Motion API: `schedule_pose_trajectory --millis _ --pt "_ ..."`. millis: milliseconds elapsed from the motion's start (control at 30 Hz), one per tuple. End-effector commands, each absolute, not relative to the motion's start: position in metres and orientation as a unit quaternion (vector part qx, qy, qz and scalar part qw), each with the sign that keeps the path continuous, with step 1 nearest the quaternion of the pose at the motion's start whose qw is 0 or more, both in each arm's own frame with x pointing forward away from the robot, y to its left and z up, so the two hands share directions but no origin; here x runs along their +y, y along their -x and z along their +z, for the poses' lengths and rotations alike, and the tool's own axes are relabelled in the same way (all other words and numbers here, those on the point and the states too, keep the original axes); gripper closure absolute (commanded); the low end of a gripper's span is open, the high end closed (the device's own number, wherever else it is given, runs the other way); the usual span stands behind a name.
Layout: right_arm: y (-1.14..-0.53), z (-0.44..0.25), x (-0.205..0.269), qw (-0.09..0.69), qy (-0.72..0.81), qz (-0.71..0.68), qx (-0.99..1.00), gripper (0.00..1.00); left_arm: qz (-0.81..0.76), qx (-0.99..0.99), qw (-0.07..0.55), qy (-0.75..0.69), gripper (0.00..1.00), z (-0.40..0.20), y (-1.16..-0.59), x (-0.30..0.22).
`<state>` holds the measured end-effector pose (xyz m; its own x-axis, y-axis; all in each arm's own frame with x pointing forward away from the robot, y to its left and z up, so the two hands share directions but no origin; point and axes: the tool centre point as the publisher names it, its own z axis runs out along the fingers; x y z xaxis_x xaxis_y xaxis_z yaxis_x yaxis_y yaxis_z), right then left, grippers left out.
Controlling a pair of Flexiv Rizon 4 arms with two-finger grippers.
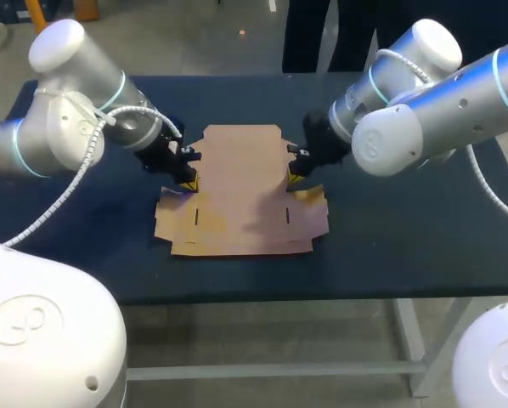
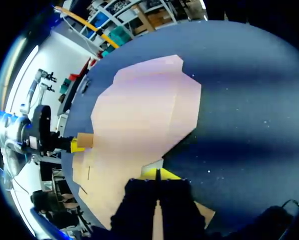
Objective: Assemble the packaging by folding the flat box into shape, placing the metal phone stand inside, and closing the box properly
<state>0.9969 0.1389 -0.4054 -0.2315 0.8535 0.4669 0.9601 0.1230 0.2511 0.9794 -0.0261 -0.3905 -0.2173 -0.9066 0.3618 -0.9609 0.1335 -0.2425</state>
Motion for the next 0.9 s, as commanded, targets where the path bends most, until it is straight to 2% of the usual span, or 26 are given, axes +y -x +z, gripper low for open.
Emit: schedule_pose_trajectory --millis 33,900 --pt "-0.998 -0.407 0.144 0.098 0.614 -0.251 -0.742 1.00 0.207 -0.752 0.060 -0.623 1.00 -0.391 -0.982 -0.032" --pt "-1.002 -0.409 0.155 0.068 0.623 -0.227 -0.746 1.00 0.193 -0.764 0.063 -0.612 1.00 -0.397 -0.986 -0.046"
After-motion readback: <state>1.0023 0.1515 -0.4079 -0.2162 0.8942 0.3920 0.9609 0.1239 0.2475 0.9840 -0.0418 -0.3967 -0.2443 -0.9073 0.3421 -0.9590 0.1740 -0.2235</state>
